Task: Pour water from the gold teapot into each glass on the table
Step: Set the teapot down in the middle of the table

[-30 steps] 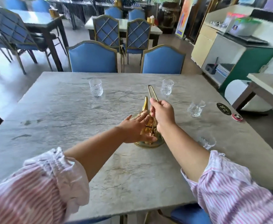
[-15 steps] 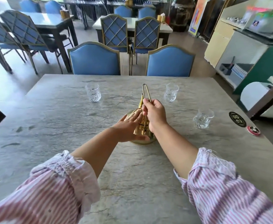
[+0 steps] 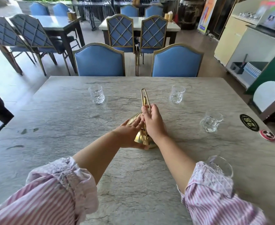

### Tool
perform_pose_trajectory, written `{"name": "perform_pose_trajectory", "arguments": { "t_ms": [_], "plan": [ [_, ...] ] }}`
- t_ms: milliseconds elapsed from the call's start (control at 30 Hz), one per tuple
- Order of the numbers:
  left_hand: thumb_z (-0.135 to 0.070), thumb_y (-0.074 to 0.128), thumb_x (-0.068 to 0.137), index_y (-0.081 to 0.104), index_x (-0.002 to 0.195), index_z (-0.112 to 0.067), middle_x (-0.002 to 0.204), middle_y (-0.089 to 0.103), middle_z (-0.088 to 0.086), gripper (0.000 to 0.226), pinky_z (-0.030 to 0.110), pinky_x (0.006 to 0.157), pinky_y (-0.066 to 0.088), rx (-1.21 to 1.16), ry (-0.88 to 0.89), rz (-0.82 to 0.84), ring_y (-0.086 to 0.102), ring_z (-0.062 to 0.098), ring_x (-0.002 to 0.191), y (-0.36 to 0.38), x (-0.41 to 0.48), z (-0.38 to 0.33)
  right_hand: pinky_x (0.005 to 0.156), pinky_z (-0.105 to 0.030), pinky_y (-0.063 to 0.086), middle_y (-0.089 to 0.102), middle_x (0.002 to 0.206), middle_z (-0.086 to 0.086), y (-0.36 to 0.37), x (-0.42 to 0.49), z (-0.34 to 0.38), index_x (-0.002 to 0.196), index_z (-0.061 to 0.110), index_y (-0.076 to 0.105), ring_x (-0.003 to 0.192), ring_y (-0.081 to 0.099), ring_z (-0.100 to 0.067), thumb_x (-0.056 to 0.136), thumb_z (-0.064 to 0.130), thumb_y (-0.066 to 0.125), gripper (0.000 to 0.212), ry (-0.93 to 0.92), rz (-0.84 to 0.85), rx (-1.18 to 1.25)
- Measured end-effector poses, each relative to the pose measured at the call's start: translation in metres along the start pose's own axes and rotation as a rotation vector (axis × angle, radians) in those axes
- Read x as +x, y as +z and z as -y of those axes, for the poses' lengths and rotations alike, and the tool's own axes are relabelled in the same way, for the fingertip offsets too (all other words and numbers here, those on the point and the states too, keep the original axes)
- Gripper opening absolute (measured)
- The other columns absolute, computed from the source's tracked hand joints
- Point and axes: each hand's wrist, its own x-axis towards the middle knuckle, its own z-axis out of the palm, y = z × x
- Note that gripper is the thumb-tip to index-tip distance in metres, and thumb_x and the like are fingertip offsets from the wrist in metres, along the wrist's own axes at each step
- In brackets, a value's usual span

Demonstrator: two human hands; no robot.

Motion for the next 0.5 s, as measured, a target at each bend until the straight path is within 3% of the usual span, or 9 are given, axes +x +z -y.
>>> {"name": "perform_pose_trajectory", "arguments": {
  "t_ms": [100,200,300,433,500],
  "plan": [
    [-0.074,0.052,0.069,-0.017,0.146,-0.011,0.154,-0.021,0.010,0.121,0.039,0.115,-0.009,0.040,-0.019,0.022,-0.018,0.018,0.142,-0.002,-0.002,-0.004,0.054,-0.017,0.030,0.071,0.101,-0.011,-0.001,-0.002,-0.002,0.116,0.000,0.049,0.088,0.066,-0.027,0.100,0.028,0.043,0.033,-0.130,-0.070,-0.287],
    [-0.072,0.056,0.068,-0.020,0.145,-0.012,0.153,-0.025,0.010,0.123,0.036,0.112,-0.010,0.052,-0.028,0.023,-0.017,0.019,0.142,-0.004,-0.003,-0.007,0.074,-0.030,0.036,0.071,0.108,-0.009,0.003,-0.001,-0.004,0.117,-0.003,0.048,0.098,0.067,-0.030,0.101,0.028,0.040,0.035,-0.212,-0.121,-0.467],
    [-0.071,0.057,0.068,-0.020,0.145,-0.013,0.153,-0.024,0.011,0.123,0.032,0.110,-0.012,0.058,-0.034,0.023,-0.014,0.021,0.143,-0.005,-0.004,-0.009,0.081,-0.042,0.040,0.073,0.096,-0.008,0.009,0.002,-0.010,0.109,-0.003,0.050,0.088,0.069,-0.032,0.099,0.034,0.034,0.042,-0.288,-0.164,-0.460],
    [-0.068,0.059,0.070,-0.017,0.146,-0.015,0.154,-0.022,0.011,0.120,0.032,0.110,-0.012,0.078,-0.046,0.038,-0.011,0.022,0.144,-0.008,-0.004,-0.010,0.063,-0.042,0.047,0.072,0.068,-0.006,0.017,0.006,-0.017,0.086,0.002,0.057,0.054,0.068,-0.031,0.092,0.034,0.035,0.039,-0.369,-0.308,-0.591],
    [-0.069,0.058,0.069,-0.014,0.147,-0.016,0.155,-0.019,0.010,0.118,0.036,0.112,-0.011,0.104,-0.050,0.059,-0.008,0.022,0.144,-0.010,-0.003,-0.010,0.060,-0.039,0.047,0.070,0.061,-0.006,0.017,0.008,-0.018,0.081,0.004,0.057,0.048,0.065,-0.030,0.091,0.033,0.036,0.037,-0.374,-0.335,-0.660]
  ]
}}
